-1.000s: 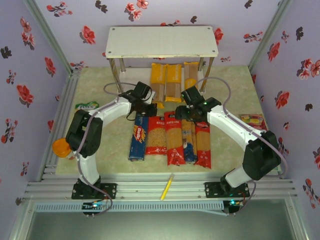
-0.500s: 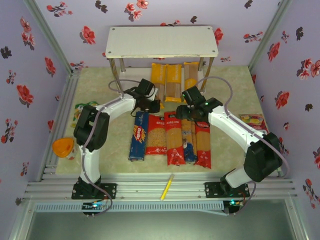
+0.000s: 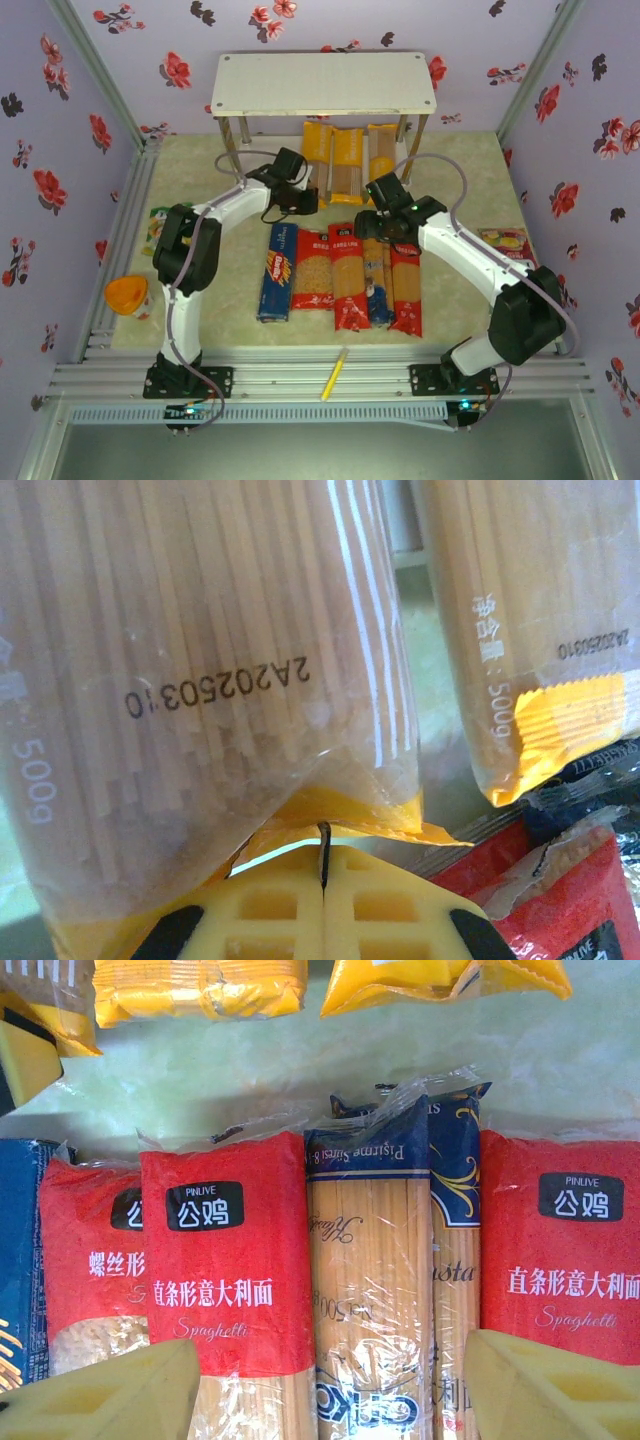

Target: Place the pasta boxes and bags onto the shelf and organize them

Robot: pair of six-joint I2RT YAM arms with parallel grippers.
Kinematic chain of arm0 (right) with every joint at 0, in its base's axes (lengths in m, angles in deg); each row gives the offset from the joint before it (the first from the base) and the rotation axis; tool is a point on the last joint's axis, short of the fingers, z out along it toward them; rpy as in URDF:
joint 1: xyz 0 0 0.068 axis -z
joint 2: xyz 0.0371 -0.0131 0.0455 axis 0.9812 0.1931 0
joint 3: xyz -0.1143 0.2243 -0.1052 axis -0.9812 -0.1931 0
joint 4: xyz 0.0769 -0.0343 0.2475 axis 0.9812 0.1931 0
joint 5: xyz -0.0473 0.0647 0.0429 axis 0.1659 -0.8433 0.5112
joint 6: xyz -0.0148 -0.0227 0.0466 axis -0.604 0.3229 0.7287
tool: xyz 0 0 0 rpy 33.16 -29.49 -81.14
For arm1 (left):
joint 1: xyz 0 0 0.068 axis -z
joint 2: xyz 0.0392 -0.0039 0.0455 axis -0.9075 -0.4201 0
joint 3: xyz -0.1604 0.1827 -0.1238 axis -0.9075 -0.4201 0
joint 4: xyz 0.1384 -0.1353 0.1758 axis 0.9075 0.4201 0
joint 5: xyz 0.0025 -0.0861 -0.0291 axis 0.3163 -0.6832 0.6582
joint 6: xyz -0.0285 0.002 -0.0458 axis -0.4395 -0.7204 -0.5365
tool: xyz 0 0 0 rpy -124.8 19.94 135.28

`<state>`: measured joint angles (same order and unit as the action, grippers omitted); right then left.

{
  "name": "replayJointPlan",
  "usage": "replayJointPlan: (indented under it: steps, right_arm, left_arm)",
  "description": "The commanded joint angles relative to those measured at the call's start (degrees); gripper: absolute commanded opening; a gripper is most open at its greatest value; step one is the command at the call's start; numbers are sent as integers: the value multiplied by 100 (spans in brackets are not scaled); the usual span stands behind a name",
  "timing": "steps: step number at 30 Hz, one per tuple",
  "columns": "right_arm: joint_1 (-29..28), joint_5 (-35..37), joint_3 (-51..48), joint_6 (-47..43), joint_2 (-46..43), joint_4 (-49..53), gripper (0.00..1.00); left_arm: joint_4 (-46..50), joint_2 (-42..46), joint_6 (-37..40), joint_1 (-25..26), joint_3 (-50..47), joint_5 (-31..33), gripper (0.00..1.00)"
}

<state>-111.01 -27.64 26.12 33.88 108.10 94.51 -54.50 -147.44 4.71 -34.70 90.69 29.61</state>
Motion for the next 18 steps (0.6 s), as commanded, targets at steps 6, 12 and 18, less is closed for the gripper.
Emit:
replayJointPlan:
  steps: [6,12,18]
  right_arm:
    - [41,124,-107,-15,-132,55,71]
    - [49,57,-142,-12,-184,63,71]
    - [51,101,-180,-31,-225,90,73]
  left_arm:
    - [-24,-189,51,-75,327,140,3]
    - [-22,28,37,-156,228,159,15]
    - [-514,1147,197,-157,-545,98,37]
